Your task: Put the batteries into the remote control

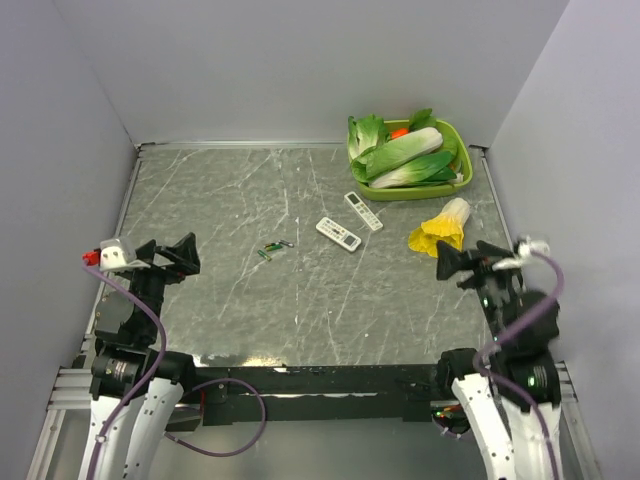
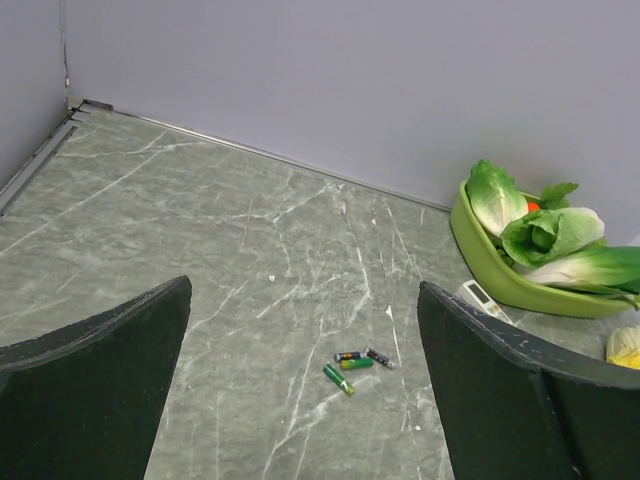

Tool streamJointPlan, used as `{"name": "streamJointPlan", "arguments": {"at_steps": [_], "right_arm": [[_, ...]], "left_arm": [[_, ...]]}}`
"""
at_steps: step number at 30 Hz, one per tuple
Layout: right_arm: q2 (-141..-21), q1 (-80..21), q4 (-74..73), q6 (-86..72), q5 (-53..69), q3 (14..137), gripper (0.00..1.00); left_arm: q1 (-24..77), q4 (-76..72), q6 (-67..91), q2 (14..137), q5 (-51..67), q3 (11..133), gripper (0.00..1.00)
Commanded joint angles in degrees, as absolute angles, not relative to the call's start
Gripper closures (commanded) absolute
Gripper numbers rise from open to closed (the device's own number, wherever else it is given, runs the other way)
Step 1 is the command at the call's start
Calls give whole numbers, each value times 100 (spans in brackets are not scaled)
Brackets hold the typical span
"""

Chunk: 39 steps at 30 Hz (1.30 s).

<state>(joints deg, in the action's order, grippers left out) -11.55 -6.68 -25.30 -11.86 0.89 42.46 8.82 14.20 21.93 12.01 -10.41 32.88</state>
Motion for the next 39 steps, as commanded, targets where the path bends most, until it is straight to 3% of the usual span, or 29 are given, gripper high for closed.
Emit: {"name": "streamJointPlan", "arguments": {"at_steps": [1, 9, 24, 39], "right_arm": [[-2781, -712, -3286, -1643, 965, 4745, 0], [-4927, -729, -3156, -1557, 2118, 5150, 0], [-8443, -1678, -2312, -432, 739, 6477, 1], [-10748, -1837, -2197, -44, 308, 7743, 26]], "left_arm": [[958, 1327, 2224, 1108, -1116, 3480, 1], [1063, 1354, 2215, 967, -1178, 3472, 3], [1195, 1345, 2153, 932, -1187, 3480, 3], [1222, 1354, 2118, 1019, -1186, 3489, 3]]}}
